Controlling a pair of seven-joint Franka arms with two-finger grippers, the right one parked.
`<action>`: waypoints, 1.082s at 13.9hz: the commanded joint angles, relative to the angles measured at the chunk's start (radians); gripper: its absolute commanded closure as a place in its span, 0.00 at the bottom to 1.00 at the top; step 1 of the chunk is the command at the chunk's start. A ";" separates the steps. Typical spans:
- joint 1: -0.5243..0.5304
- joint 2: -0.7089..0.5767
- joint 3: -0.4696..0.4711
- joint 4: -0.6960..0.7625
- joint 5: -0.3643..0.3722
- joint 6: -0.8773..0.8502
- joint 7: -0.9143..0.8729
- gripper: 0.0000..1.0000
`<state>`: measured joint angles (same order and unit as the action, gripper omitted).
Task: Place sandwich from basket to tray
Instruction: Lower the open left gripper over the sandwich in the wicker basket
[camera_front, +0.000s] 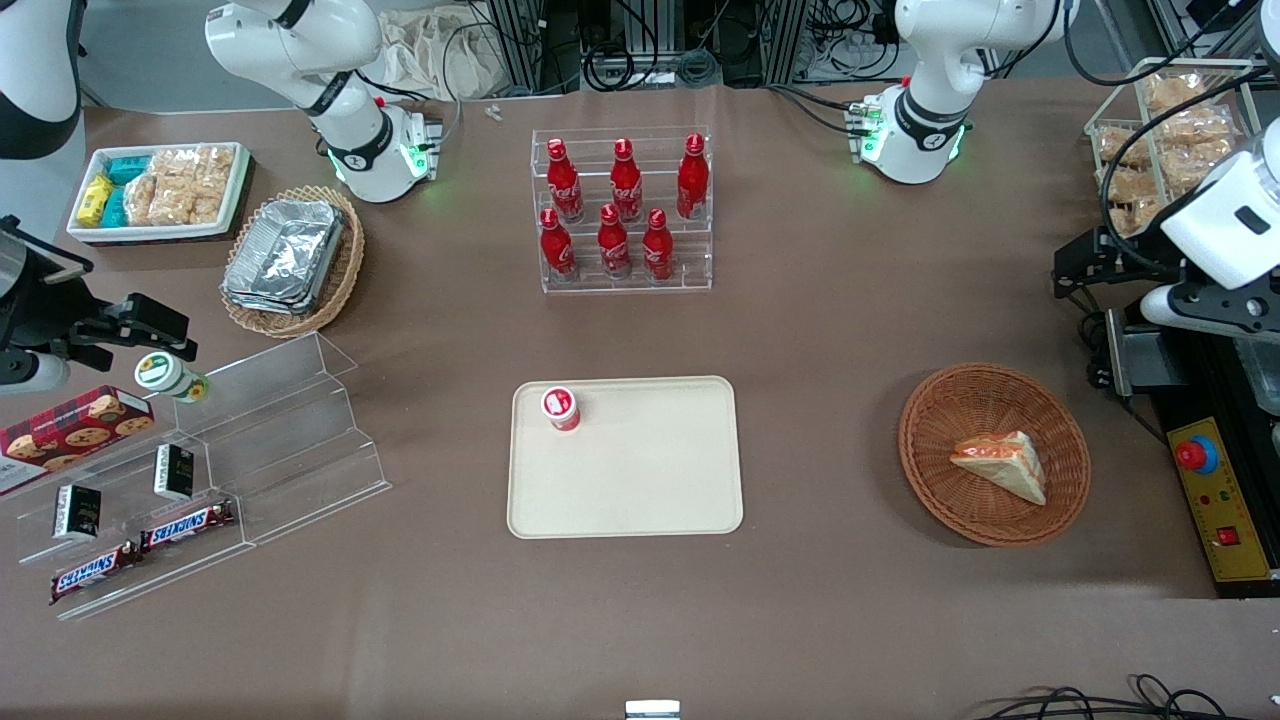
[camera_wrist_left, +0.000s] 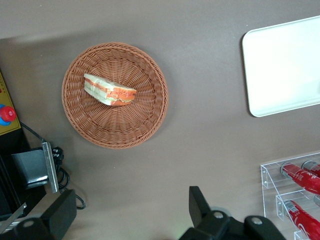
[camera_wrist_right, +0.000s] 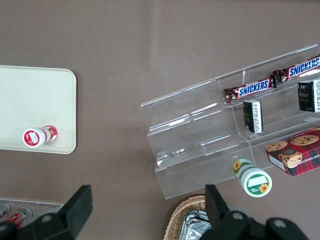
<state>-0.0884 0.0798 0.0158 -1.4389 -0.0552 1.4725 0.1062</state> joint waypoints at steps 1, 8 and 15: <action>0.009 -0.011 -0.004 0.005 0.012 -0.015 -0.005 0.00; 0.010 -0.012 0.019 0.002 0.038 -0.107 -0.057 0.00; 0.012 0.063 0.059 -0.031 0.043 -0.045 -0.515 0.00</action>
<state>-0.0826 0.1153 0.0486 -1.4686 -0.0218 1.3988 -0.3225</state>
